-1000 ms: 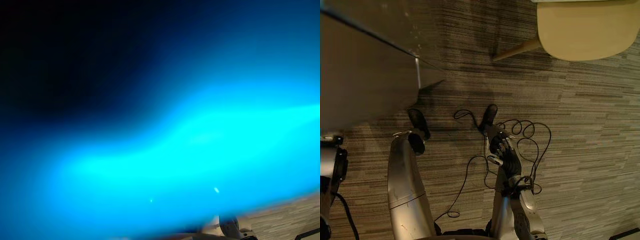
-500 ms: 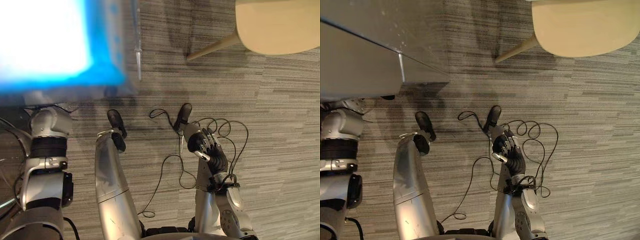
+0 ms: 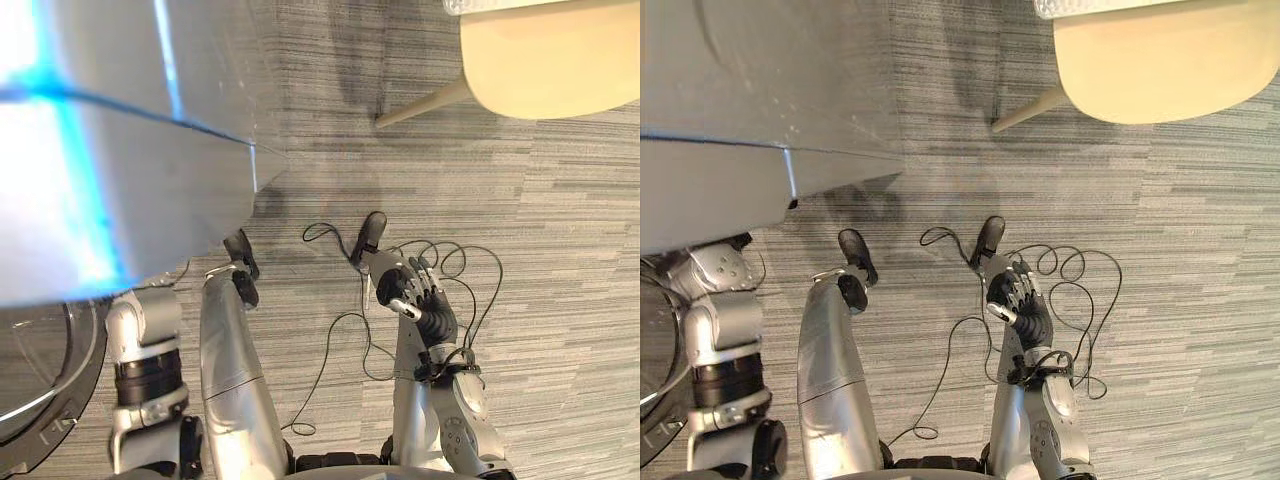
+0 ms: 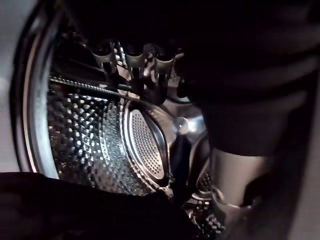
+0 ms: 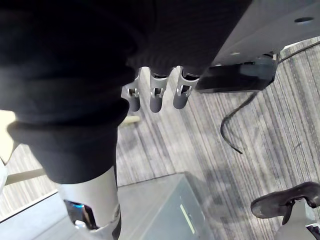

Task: Pick up the laundry basket with both hands and put the clothes into the washing machine.

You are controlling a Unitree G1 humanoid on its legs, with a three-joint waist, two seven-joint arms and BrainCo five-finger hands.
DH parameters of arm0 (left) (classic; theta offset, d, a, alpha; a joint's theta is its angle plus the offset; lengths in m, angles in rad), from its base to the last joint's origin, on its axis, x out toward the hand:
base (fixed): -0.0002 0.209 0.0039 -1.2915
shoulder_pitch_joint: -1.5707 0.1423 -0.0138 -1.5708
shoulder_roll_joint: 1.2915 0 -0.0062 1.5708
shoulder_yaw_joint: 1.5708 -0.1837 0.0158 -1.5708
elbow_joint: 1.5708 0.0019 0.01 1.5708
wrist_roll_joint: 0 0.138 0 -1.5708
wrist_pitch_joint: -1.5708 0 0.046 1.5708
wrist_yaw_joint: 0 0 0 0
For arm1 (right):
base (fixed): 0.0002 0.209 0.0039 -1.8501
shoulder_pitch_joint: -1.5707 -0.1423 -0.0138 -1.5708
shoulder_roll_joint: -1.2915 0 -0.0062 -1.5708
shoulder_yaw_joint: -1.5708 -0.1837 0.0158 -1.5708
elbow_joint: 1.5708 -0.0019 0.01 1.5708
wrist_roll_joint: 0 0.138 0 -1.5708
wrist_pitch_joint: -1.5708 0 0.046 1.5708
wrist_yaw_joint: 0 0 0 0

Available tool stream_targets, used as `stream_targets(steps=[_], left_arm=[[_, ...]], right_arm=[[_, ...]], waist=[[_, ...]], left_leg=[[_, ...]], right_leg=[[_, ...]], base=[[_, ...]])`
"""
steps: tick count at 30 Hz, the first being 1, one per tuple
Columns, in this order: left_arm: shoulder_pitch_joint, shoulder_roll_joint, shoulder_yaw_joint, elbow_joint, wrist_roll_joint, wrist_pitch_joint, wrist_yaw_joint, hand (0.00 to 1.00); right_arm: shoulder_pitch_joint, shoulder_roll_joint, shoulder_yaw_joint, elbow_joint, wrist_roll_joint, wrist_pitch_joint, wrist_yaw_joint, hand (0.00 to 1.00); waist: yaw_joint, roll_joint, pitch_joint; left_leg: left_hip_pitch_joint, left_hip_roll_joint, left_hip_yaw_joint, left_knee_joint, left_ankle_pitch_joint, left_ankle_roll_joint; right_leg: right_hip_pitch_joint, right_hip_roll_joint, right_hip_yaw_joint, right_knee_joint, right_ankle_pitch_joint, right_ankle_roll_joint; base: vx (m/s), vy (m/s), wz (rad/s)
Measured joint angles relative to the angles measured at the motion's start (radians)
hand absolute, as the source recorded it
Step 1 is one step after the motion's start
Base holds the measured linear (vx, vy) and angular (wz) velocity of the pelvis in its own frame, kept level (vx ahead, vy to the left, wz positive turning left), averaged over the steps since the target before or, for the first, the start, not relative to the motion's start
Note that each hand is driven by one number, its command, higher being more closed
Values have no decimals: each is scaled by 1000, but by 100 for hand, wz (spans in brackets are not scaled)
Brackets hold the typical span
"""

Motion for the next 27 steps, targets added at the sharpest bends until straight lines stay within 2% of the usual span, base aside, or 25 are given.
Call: stream_targets(steps=[3,5,7,9,13,15,16,17,21,23,25,27], left_arm=[[120,-113,-5,-97,-33,-11,40,0],[209,-173,-24,-148,-80,-45,68,0],[329,-236,-52,-189,-150,-118,125,0],[385,-260,-80,-188,-213,-165,149,0],[422,-261,-94,-109,-347,-236,144,0],[417,-260,-117,-17,-471,-268,113,0],[412,-260,-123,37,-581,-286,87,0],[408,-260,-122,60,-642,-297,76,0],[307,-258,-158,218,-1132,-382,7,0],[252,-251,-171,259,-1273,-409,-15,0],[136,-256,-164,311,-1444,-433,-26,0],[70,-261,-147,336,-1517,-457,-19,0]], right_arm=[[-10,14,2,0,-22,4,-11,0],[-11,18,5,8,-26,5,-13,0],[-28,28,8,45,-32,17,-26,0],[-43,25,9,71,-32,28,-32,0],[-68,25,16,98,-32,37,-40,0],[-79,22,22,109,-32,43,-56,0],[-85,22,24,109,-32,44,-68,0],[-88,21,24,110,-31,45,-72,0],[-96,-15,64,130,-31,46,-101,0],[-100,-22,81,136,-31,45,-116,0],[-119,-29,116,145,-31,45,-130,0],[-135,-32,139,146,-30,43,-142,0]], waist=[[3,2,1],[19,3,1],[32,11,-3],[48,22,-6],[63,30,-11],[66,30,-11],[66,30,-11],[67,30,-11],[69,27,-9],[65,27,-9],[60,5,2],[51,-12,11]], left_leg=[[35,-7,0,-11,-3,-5],[58,-10,-1,-22,-4,-7],[80,-11,-4,-27,-10,-14],[92,-12,-5,-31,-13,-18],[96,-14,-10,-34,-19,-19],[95,-19,-14,-37,-18,-20],[91,-27,-22,-42,-15,-22],[88,-32,-27,-45,-13,-22],[63,-56,-59,-71,14,-16],[47,-68,-73,-79,23,-13],[41,-84,-79,-105,42,-14],[28,-86,-89,-112,52,-13]], right_leg=[[34,-5,-6,3,-15,-3],[51,-6,-5,3,-23,-2],[73,-6,-8,6,-38,7],[84,-6,-10,7,-47,15],[88,-9,-14,14,-54,21],[90,-18,-22,22,-59,20],[90,-24,-27,23,-61,22],[90,-26,-31,23,-61,22],[98,-52,-71,19,-71,33],[98,-63,-88,18,-73,32],[97,-75,-102,9,-73,32],[97,-76,-118,0,-72,31]], base=[[28,-33,10],[26,-34,5],[15,-39,3],[-6,-32,2],[-27,-40,5],[-26,-40,15],[-18,-29,18],[-22,-36,23],[-16,-46,30],[-11,-35,30],[-12,-53,29],[6,-58,15]])
